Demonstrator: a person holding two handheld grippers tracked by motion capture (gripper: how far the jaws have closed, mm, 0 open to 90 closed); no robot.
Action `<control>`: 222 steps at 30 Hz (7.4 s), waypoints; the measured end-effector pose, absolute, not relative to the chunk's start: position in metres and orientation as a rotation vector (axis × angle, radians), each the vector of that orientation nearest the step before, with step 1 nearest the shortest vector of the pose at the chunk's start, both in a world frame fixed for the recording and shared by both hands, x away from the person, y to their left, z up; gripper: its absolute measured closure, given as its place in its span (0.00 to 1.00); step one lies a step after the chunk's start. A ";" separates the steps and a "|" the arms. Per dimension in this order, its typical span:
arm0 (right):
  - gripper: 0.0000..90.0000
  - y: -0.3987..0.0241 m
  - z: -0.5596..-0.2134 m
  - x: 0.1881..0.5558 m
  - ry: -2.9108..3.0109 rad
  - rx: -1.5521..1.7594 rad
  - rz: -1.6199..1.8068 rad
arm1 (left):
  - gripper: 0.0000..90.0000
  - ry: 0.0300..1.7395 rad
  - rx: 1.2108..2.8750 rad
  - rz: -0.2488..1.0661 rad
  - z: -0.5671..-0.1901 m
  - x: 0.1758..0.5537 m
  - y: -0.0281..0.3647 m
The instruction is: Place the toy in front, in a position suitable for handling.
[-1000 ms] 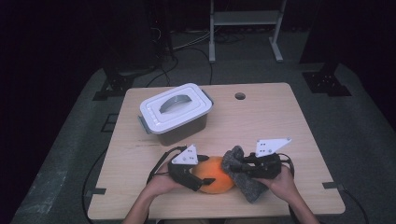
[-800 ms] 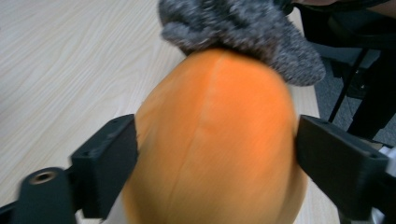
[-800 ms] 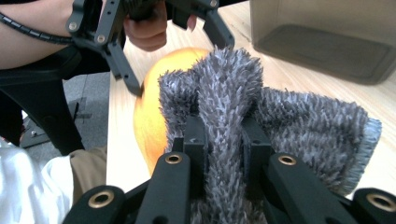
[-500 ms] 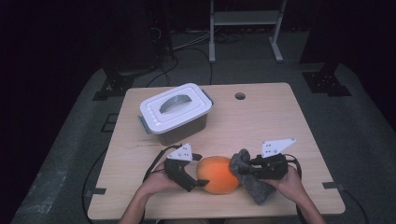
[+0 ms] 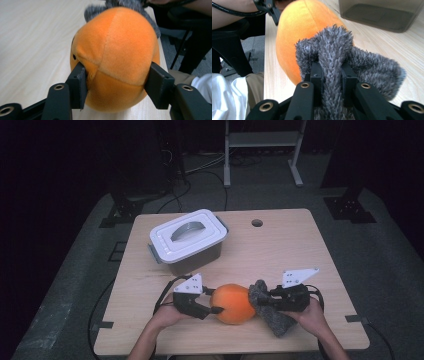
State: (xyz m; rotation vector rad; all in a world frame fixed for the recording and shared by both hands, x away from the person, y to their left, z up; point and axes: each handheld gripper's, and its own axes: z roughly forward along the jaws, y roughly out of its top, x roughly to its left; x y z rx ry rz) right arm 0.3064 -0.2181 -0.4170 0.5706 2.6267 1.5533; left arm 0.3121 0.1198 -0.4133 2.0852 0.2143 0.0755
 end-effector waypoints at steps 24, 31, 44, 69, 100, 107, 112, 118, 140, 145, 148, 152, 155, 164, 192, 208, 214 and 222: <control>0.84 -0.198 -0.398 0.301 2.558 0.483 1.675 | 0.49 0.176 2.125 0.137 -0.398 0.303 0.113; 0.84 -0.186 -0.391 0.295 2.552 0.418 1.675 | 0.48 0.157 2.139 0.137 -0.399 0.301 0.108; 0.84 -0.203 -0.406 0.300 2.598 0.499 1.603 | 0.34 0.238 2.078 0.030 -0.418 0.312 0.110; 0.84 -0.201 -0.398 0.299 2.594 0.444 1.630 | 0.13 0.251 2.084 0.061 -0.413 0.308 0.094; 0.84 -0.193 -0.377 0.291 2.569 0.369 1.603 | 0.46 0.135 2.143 0.187 -0.400 0.292 0.083; 0.84 -0.198 -0.378 0.295 2.569 0.405 1.585 | 0.47 0.137 2.160 0.219 -0.397 0.290 0.083; 0.84 -0.177 -0.366 0.285 2.565 0.313 1.570 | 0.48 0.119 2.173 0.248 -0.396 0.285 0.077; 0.84 -0.189 -0.380 0.295 2.565 0.384 1.606 | 0.48 0.167 2.152 0.267 -0.393 0.291 0.089; 0.84 -0.190 -0.398 0.308 2.578 0.538 1.565 | 0.42 0.277 2.170 0.343 -0.398 0.294 0.086; 0.84 -0.199 -0.403 0.312 2.590 0.589 1.548 | 0.40 0.236 2.172 0.294 -0.399 0.292 0.083; 0.84 -0.204 -0.408 0.313 2.597 0.621 1.518 | 0.39 0.216 2.177 0.290 -0.398 0.292 0.084; 0.84 -0.208 -0.412 0.313 2.612 0.640 1.506 | 0.29 0.251 2.160 0.309 -0.399 0.296 0.086; 0.84 -0.206 -0.411 0.313 2.619 0.629 1.508 | 0.23 0.270 2.162 0.293 -0.400 0.300 0.089; 0.84 -0.207 -0.408 0.312 2.605 0.635 1.505 | 0.43 0.296 2.143 0.281 -0.402 0.301 0.093; 0.84 -0.230 -0.411 0.309 2.587 0.770 1.508 | 0.37 0.249 2.156 0.163 -0.410 0.296 0.075; 0.84 -0.228 -0.417 0.311 2.625 0.736 1.501 | 0.33 0.202 2.158 0.042 -0.414 0.300 0.078; 0.84 -0.229 -0.420 0.309 2.660 0.683 1.512 | 0.28 0.220 2.102 0.065 -0.409 0.307 0.083; 0.84 -0.228 -0.422 0.309 2.685 0.631 1.532 | 0.08 0.286 2.142 -0.025 -0.428 0.329 0.069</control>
